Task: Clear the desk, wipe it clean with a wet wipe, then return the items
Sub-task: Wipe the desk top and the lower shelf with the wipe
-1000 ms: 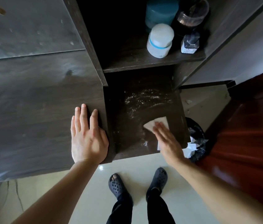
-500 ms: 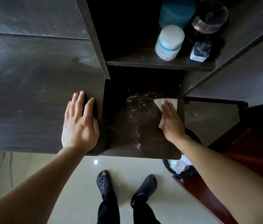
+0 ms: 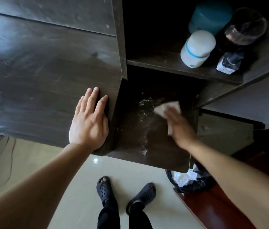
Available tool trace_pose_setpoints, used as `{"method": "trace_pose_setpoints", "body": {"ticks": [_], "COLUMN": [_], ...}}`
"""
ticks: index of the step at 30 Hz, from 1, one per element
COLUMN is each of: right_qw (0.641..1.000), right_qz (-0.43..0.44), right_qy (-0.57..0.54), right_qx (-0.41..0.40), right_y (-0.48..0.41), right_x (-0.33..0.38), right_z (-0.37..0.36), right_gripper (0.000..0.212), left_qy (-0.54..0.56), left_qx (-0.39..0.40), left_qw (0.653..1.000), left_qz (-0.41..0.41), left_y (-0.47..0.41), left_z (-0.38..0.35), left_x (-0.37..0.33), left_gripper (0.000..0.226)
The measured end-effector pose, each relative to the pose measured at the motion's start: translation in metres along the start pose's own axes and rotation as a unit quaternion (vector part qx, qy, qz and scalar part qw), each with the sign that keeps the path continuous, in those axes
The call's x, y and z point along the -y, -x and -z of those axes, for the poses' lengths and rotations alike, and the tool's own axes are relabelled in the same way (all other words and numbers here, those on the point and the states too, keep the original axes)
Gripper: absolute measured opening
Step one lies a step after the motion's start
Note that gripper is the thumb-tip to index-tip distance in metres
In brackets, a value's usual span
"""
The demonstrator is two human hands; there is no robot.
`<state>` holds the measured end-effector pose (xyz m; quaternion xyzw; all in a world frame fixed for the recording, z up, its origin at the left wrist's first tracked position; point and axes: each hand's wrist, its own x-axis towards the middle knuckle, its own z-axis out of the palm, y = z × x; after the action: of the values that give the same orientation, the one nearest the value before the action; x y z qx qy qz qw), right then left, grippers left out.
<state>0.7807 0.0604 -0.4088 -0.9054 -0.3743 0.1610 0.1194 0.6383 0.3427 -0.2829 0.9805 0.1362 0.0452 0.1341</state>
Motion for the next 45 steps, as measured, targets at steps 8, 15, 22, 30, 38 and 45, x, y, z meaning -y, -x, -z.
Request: {"method": "trace_pose_setpoints", "body": {"ticks": [8,15,22,30,38,45], "right_qw": [0.997,0.984,0.998,0.992,0.992,0.999], "right_qz": [-0.055,-0.16,0.04,-0.1,0.12,0.012], "right_qy": [-0.039,-0.038,-0.049,-0.056,-0.033,-0.05], "right_qx": [-0.026,-0.062,-0.005,-0.053,0.01,-0.002], "right_y": [-0.002,-0.072,-0.053,-0.114,-0.094,-0.111], "right_x": [0.048,-0.006,0.036,0.002,0.045,0.096], "right_z": [-0.023,0.017,-0.008,0.02,0.003,-0.009], "right_gripper": [0.08,0.072,0.072,0.072,0.07,0.063], "left_qy": [0.003,-0.003,-0.001,-0.006,-0.008,-0.011], "left_qx": [0.007,0.003,-0.003,-0.008,-0.012,-0.013], "left_qw": [1.0,1.0,1.0,1.0,1.0,1.0], "left_qz": [0.008,0.008,0.008,0.007,0.011,0.007], "left_y": [0.001,0.0,-0.001,-0.001,-0.001,0.0], "left_z": [0.002,0.0,0.0,-0.003,-0.002,-0.004], "left_x": [-0.002,0.0,-0.001,0.0,-0.001,0.0], "left_gripper": [0.056,0.055,0.055,0.054,0.054,0.052]}}
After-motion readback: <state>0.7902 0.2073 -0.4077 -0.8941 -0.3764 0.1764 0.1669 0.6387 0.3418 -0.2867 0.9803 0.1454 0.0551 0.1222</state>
